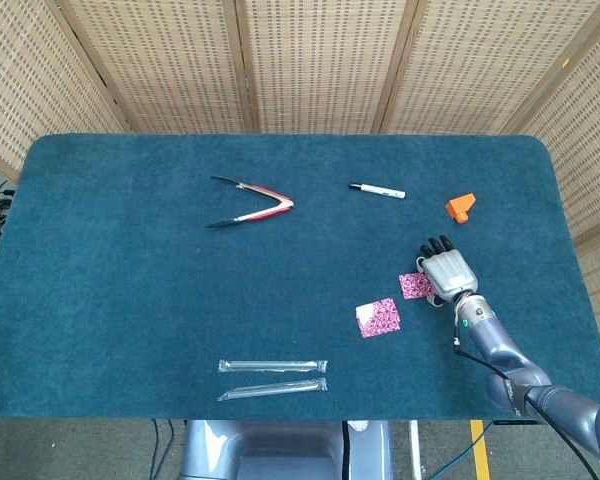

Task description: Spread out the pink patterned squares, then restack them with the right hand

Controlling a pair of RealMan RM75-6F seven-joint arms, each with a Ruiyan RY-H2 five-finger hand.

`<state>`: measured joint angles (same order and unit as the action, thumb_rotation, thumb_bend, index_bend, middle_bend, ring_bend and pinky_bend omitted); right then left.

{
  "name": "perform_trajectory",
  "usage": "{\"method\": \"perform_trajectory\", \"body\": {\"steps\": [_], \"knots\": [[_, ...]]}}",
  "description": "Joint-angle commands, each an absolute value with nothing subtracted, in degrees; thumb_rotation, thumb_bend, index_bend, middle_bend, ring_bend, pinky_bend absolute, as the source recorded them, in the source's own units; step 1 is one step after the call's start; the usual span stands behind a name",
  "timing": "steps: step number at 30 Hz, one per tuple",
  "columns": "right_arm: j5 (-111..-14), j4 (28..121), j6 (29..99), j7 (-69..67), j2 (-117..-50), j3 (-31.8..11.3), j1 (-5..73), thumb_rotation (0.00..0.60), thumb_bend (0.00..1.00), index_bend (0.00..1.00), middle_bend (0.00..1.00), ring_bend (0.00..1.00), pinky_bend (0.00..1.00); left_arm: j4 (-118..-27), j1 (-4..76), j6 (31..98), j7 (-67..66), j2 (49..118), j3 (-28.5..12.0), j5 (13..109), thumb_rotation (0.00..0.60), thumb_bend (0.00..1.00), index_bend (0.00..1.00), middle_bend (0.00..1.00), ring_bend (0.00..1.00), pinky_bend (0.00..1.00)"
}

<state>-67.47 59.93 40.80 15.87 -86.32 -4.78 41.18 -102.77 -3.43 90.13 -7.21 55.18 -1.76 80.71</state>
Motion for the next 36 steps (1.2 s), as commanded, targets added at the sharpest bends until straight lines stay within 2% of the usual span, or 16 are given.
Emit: {"method": "perform_trajectory", "body": {"steps": [1, 20, 36], "knots": [[-67.39, 60.68, 40.84, 15.74, -85.89, -5.01, 41.24, 0.6, 0.36, 0.44, 0.17, 0.0, 0.0, -102.77, -3.4, 90.08, -7.19, 55.17, -1.77, 80.71, 0.6, 0.12, 0.08, 0.0, 0.0, 0.0], [-67.75, 75.64, 43.02, 20.95, -80.89, -3.86, 41.13, 0.6, 0.35, 0.44, 0.17, 0.0, 0.0, -102.02, -3.5, 90.1, -6.27, 55.18, -2.01, 80.22, 0.6, 0.12, 0.08, 0.0, 0.0, 0.0], [-61.48, 82.32, 45.95, 30.7, -82.02, -3.0, 41.55, 0.6, 0.33, 0.44, 0.17, 0.0, 0.0, -100.41, -4.07, 90.38, -4.05, 55.28, -1.8, 80.37, 0.6, 0.12, 0.08, 0.0, 0.0, 0.0]]}}
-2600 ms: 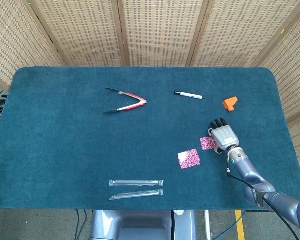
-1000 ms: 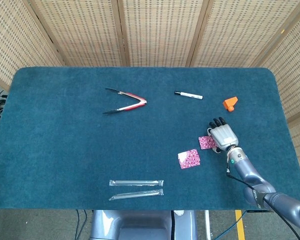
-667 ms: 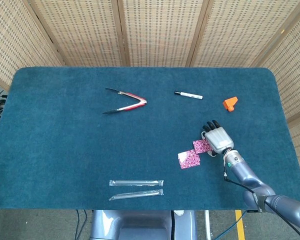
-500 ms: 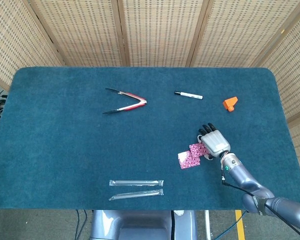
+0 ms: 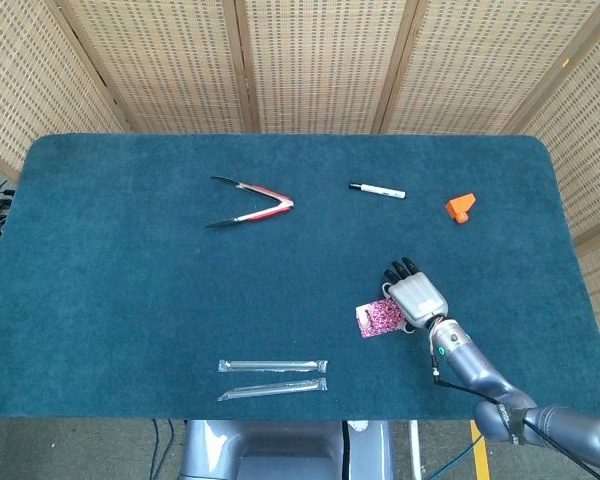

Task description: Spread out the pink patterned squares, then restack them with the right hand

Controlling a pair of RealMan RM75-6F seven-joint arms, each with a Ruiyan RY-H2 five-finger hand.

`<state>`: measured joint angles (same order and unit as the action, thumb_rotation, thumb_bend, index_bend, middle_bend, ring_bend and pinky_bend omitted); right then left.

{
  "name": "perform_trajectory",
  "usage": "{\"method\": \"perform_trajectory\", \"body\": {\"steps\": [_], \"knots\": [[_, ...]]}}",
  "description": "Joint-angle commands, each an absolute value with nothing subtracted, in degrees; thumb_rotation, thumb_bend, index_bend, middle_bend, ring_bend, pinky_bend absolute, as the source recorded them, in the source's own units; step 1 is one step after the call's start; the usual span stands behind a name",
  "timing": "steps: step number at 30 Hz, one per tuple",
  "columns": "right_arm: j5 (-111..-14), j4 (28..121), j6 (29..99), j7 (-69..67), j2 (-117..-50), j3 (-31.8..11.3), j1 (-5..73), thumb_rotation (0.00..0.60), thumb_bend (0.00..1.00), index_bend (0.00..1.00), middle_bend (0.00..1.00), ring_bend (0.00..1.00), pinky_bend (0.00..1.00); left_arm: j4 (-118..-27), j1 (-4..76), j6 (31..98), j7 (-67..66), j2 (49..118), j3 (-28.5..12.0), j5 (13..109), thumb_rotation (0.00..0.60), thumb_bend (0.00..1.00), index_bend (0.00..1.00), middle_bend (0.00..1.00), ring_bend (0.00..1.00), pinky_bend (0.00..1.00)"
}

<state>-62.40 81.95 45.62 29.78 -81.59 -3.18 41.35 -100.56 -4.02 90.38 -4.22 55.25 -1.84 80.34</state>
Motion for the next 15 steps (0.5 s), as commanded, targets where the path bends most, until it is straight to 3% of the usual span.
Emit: {"method": "perform_trajectory", "body": {"steps": [1, 15], "knots": [[-61.05, 82.22, 46.01, 31.14, -82.27, -2.94, 41.64, 0.6, 0.33, 0.44, 0.17, 0.0, 0.0, -100.3, -4.11, 90.39, -3.91, 55.31, -1.79, 80.38, 0.6, 0.12, 0.08, 0.0, 0.0, 0.0], [-58.11, 82.07, 46.43, 33.89, -83.31, -2.66, 42.92, 0.6, 0.26, 0.42, 0.15, 0.0, 0.0, -99.55, -4.39, 90.42, -3.1, 55.45, -1.81, 80.2, 0.6, 0.12, 0.08, 0.0, 0.0, 0.0]]}}
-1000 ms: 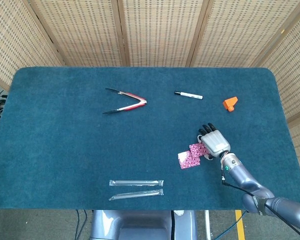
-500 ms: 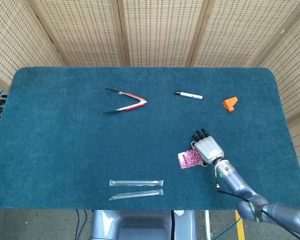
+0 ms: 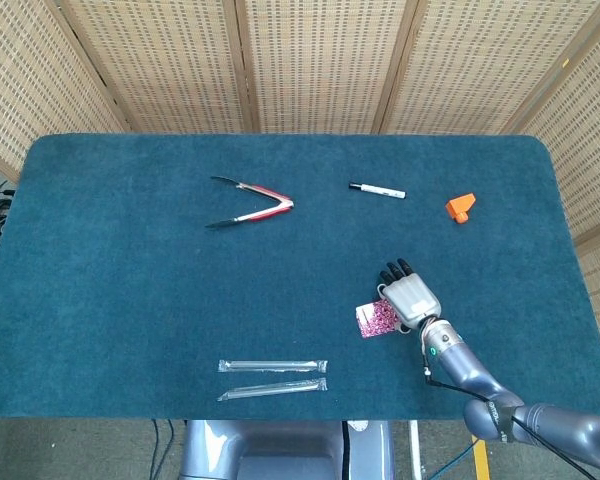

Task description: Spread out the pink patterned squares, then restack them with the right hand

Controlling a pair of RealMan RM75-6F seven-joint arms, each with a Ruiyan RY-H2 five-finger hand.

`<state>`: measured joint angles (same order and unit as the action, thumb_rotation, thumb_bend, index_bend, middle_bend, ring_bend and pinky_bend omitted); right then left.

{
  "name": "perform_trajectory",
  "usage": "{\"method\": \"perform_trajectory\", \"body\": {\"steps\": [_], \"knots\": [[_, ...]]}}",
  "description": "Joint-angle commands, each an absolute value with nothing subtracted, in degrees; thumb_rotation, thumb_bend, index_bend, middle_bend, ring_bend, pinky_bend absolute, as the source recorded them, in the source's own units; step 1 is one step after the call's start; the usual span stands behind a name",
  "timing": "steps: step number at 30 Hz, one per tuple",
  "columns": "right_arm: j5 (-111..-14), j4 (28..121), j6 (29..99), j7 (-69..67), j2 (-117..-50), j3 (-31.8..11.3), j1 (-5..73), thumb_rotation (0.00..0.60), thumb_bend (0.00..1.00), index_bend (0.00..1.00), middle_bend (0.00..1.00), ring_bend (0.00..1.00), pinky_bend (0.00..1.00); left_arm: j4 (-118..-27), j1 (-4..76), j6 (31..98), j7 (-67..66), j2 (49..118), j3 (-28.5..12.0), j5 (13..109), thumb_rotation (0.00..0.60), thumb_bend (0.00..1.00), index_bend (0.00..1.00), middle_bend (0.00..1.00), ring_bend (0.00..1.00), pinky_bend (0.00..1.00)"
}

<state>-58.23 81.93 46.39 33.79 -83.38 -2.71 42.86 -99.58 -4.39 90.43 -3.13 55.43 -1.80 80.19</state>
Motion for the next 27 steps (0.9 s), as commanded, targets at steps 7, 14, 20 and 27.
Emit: {"method": "perform_trajectory", "body": {"steps": [7, 14, 20, 27], "knots": [[-57.31, 83.98, 47.46, 35.06, -82.54, -2.4, 43.16, 0.6, 0.26, 0.4, 0.15, 0.0, 0.0, -99.37, -4.34, 90.46, -2.81, 55.52, -1.89, 80.45, 0.6, 0.12, 0.08, 0.0, 0.0, 0.0], [-56.81, 85.53, 47.91, 35.67, -81.97, -2.18, 43.52, 0.6, 0.19, 0.3, 0.13, 0.0, 0.0, -99.15, -4.53, 90.67, -2.38, 55.5, -1.84, 80.61, 0.6, 0.12, 0.08, 0.0, 0.0, 0.0], [-56.21, 85.96, 48.0, 36.15, -81.78, -1.79, 43.83, 0.6, 0.16, 0.22, 0.1, 0.0, 0.0, -98.95, -4.77, 90.92, -2.05, 55.49, -1.81, 80.67, 0.6, 0.12, 0.08, 0.0, 0.0, 0.0], [-56.86, 87.39, 49.77, 34.46, -79.86, -2.59, 43.5, 0.6, 0.17, 0.22, 0.1, 0.0, 0.0, -98.98, -4.6, 90.69, -2.16, 55.51, -1.87, 80.77, 0.6, 0.12, 0.08, 0.0, 0.0, 0.0]]}}
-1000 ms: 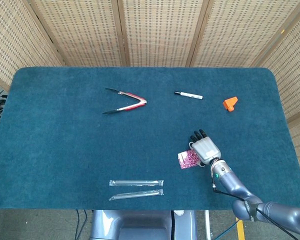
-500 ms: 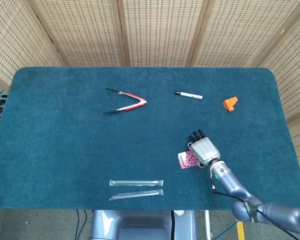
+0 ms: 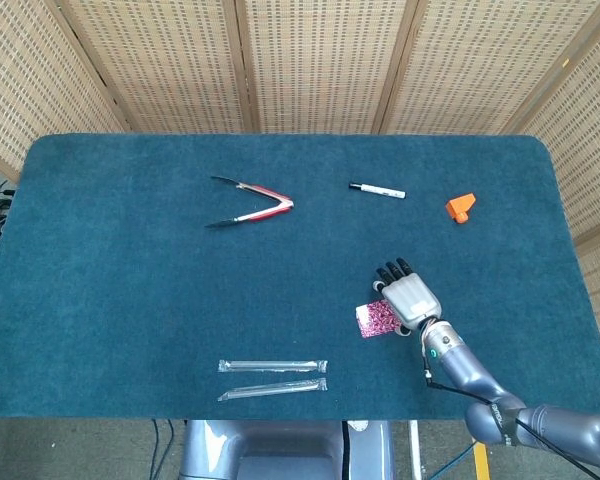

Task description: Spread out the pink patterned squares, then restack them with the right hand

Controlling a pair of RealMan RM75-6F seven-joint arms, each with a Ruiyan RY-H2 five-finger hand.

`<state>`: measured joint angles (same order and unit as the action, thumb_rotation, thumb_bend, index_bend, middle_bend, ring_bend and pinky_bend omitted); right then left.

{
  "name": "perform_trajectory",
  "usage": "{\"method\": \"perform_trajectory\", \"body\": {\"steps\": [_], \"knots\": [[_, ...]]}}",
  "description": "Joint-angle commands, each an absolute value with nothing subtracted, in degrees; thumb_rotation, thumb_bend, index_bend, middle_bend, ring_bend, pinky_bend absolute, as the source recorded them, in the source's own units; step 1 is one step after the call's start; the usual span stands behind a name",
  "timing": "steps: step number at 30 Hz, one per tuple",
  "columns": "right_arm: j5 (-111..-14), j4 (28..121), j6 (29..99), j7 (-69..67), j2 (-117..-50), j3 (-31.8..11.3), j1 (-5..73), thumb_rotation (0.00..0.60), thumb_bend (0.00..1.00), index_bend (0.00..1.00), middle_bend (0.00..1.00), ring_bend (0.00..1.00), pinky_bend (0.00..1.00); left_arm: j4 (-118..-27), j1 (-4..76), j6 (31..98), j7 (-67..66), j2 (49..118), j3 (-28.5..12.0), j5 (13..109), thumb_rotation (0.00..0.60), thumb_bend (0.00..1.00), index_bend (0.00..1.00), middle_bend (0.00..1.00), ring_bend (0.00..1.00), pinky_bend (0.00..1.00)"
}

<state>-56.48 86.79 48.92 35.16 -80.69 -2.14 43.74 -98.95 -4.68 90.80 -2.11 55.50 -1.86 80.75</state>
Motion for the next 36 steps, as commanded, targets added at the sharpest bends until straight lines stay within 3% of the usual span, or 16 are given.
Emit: {"method": "perform_trajectory", "body": {"steps": [1, 7, 24, 36], "knots": [[-57.06, 88.02, 50.46, 33.9, -79.04, -2.89, 43.23, 0.6, 0.19, 0.22, 0.1, 0.0, 0.0, -99.02, -4.49, 90.51, -2.27, 55.56, -1.88, 80.8, 0.6, 0.12, 0.08, 0.0, 0.0, 0.0], [-60.36, 90.25, 56.07, 28.79, -76.28, -4.13, 40.27, 0.6, 0.36, 0.23, 0.12, 0.0, 0.0, -98.97, -4.02, 89.59, -2.52, 56.03, -1.88, 80.64, 0.6, 0.12, 0.08, 0.0, 0.0, 0.0], [-69.12, 93.13, 75.3, 18.44, -69.71, -2.2, 25.7, 0.6, 0.36, 0.25, 0.13, 0.0, 0.0, -98.21, -1.85, 87.83, -5.04, 58.96, -1.3, 83.8, 0.6, 0.12, 0.08, 0.0, 0.0, 0.0], [-74.65, 92.24, 86.46, 12.57, -68.91, 0.6, 15.75, 0.6, 0.34, 0.25, 0.14, 0.0, 0.0, -96.92, -0.91, 88.29, -4.92, 60.87, -0.56, 87.72, 0.6, 0.12, 0.08, 0.0, 0.0, 0.0]]}}
